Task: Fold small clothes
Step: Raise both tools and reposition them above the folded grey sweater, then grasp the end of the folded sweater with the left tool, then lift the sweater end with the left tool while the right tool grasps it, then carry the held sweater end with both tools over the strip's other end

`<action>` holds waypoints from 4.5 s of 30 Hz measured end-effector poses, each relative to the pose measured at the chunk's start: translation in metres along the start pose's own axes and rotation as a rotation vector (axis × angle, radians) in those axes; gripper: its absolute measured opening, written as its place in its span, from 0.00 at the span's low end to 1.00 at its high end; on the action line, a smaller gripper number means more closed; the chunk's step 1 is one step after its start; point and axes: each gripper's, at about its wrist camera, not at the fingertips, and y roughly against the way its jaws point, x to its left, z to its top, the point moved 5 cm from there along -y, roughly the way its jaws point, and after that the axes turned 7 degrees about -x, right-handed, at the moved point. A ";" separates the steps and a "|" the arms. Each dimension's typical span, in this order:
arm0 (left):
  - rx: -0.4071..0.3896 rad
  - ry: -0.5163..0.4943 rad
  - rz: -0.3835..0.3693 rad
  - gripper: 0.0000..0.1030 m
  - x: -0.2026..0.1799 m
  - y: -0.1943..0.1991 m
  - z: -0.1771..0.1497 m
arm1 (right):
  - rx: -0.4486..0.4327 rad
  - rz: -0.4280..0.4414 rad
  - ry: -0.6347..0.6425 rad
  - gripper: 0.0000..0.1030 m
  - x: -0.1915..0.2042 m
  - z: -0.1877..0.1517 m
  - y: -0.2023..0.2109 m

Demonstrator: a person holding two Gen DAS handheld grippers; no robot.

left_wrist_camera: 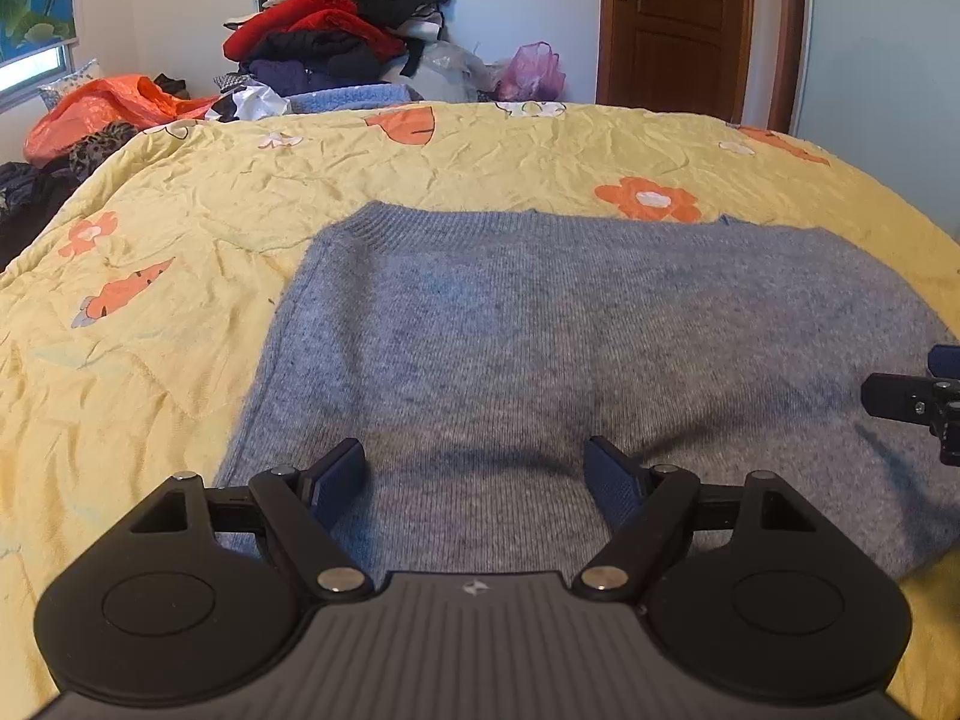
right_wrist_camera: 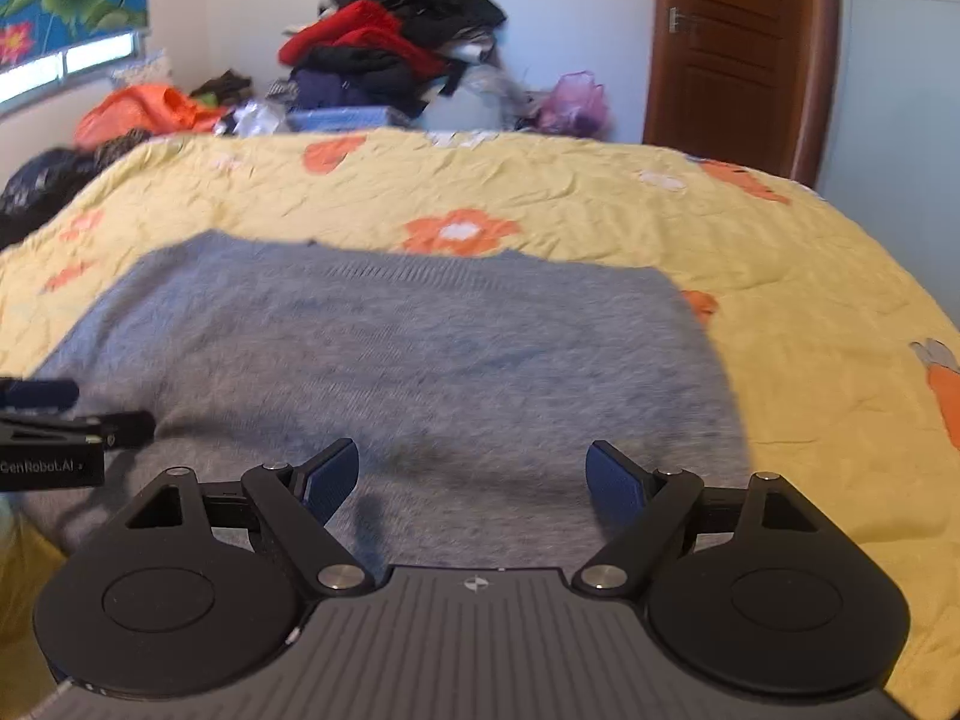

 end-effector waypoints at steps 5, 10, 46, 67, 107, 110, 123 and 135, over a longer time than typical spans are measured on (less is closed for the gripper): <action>0.003 0.003 -0.010 0.77 0.006 0.005 -0.001 | 0.042 0.000 0.013 0.84 -0.001 -0.011 -0.004; -0.049 0.214 -0.018 0.78 0.050 0.053 -0.017 | -0.032 0.077 -0.065 0.81 0.004 0.000 0.029; -0.215 0.274 -0.007 0.05 0.032 0.070 -0.025 | 0.420 0.349 0.061 0.82 0.194 0.125 -0.109; -0.244 0.145 -0.012 0.05 0.011 0.070 -0.026 | 0.606 0.267 0.364 0.59 0.259 0.109 -0.155; -0.255 -0.299 -0.304 0.05 -0.236 0.055 -0.003 | 0.288 0.477 -0.220 0.13 -0.118 0.086 -0.098; -0.247 -0.328 -0.311 0.05 -0.245 0.048 -0.007 | 0.268 0.493 -0.267 0.13 -0.136 0.078 -0.097; -0.194 -0.409 -0.344 0.05 -0.247 0.003 -0.002 | 0.228 0.523 -0.369 0.20 -0.158 0.064 -0.097; -0.243 -0.318 -0.512 0.47 -0.139 0.035 0.034 | 0.198 0.528 -0.470 0.13 -0.168 0.056 -0.100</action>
